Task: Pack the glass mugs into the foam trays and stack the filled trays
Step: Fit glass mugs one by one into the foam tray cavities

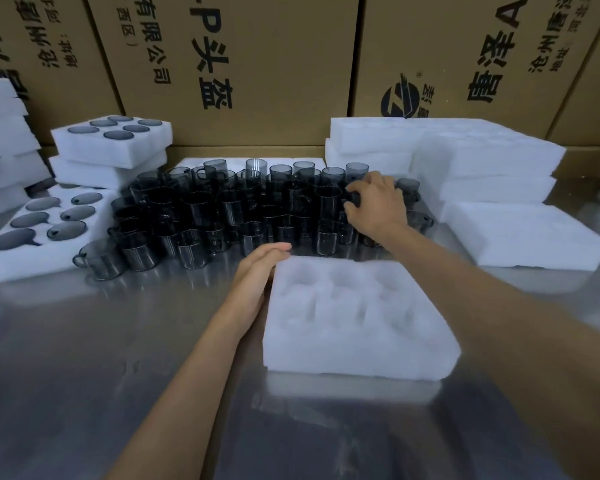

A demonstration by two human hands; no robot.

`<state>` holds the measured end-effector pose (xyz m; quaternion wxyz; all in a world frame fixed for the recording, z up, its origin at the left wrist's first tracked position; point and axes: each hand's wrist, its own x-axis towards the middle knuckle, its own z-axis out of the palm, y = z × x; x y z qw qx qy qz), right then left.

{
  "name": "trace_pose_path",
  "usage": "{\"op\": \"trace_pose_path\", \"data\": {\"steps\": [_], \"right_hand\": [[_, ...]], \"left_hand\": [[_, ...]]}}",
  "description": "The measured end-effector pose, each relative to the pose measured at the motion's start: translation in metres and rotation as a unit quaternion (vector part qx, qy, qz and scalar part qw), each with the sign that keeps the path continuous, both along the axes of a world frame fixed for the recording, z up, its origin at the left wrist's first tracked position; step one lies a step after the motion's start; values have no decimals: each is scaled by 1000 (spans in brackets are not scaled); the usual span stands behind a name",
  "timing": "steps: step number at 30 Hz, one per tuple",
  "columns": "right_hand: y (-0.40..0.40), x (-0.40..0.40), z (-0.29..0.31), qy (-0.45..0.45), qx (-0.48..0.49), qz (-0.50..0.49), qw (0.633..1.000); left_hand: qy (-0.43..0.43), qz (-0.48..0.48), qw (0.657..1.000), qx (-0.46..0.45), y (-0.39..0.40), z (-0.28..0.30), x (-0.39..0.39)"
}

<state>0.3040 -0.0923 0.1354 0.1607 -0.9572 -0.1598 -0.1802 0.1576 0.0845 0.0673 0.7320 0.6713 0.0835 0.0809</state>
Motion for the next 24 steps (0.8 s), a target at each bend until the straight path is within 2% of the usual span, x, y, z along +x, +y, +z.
{"op": "trace_pose_path", "data": {"steps": [5,11,17,20,22,24], "right_hand": [[18,29,-4,2,-36,2,999],[20,38,-8,-56,-58,87,993],[2,13,0,-116,-19,124,985],[-9,-21,13,-76,53,163,982],[-18,-51,16,-29,93,205,974],[-23,-80,13,13,127,238,963]], "left_hand": [[10,-12,999,30,0,-2,5],[8,-16,999,31,-2,-1,4],[9,9,1000,10,-5,5,-3],[-18,59,998,-5,-8,11,-6],[-57,89,994,32,-10,20,-9],[-99,62,990,85,-12,31,-15]]}}
